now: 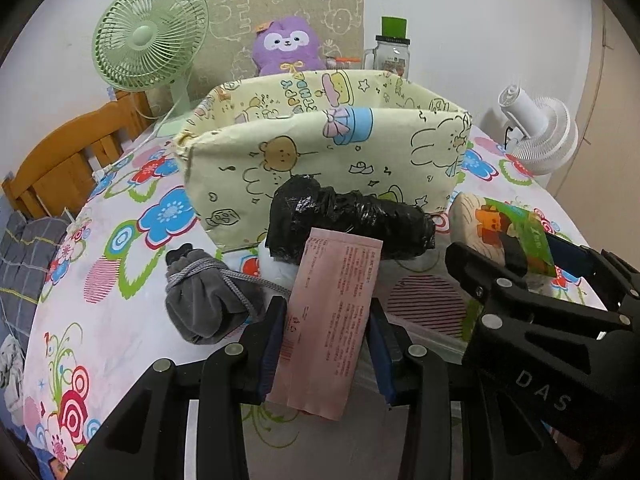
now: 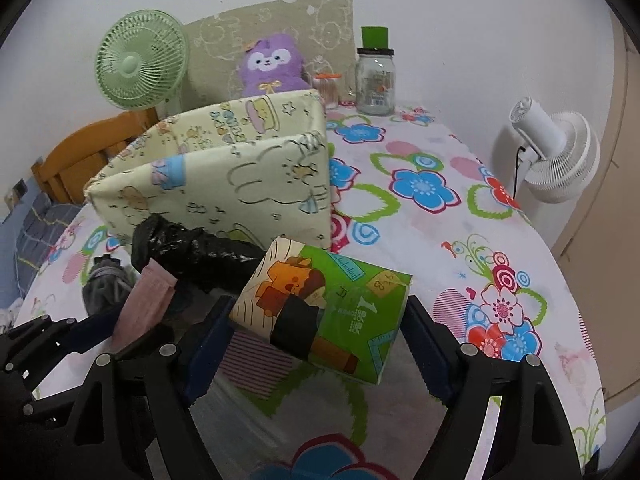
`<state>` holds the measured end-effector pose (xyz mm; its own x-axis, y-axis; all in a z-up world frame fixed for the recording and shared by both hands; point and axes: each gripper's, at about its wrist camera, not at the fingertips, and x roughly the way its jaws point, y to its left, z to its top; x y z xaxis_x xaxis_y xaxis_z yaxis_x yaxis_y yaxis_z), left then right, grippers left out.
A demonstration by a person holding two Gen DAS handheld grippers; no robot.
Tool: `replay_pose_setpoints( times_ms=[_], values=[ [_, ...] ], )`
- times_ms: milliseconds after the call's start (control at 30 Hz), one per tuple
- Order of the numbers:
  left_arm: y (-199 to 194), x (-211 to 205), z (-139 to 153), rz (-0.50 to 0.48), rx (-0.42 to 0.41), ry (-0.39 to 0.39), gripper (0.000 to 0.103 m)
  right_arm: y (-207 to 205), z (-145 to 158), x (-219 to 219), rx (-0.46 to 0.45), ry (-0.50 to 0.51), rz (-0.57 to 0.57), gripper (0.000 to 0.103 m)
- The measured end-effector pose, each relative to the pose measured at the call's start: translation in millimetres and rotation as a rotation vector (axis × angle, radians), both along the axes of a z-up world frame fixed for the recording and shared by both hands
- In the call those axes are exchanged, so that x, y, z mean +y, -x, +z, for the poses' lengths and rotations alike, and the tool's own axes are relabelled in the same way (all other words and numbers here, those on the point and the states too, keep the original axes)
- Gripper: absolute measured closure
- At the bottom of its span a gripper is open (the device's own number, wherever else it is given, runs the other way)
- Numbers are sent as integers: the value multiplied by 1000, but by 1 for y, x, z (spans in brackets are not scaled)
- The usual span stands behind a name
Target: Organize soft objects
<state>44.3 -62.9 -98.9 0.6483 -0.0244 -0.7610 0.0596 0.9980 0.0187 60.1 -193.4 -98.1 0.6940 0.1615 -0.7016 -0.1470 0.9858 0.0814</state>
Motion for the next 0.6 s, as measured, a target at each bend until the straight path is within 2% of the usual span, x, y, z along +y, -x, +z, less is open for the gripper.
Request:
replay_pose_setpoints(
  times_ms=[600],
  values=[
    [29, 16, 32, 6, -84, 14, 63, 38, 43, 24, -102, 18, 31, 19]
  ],
)
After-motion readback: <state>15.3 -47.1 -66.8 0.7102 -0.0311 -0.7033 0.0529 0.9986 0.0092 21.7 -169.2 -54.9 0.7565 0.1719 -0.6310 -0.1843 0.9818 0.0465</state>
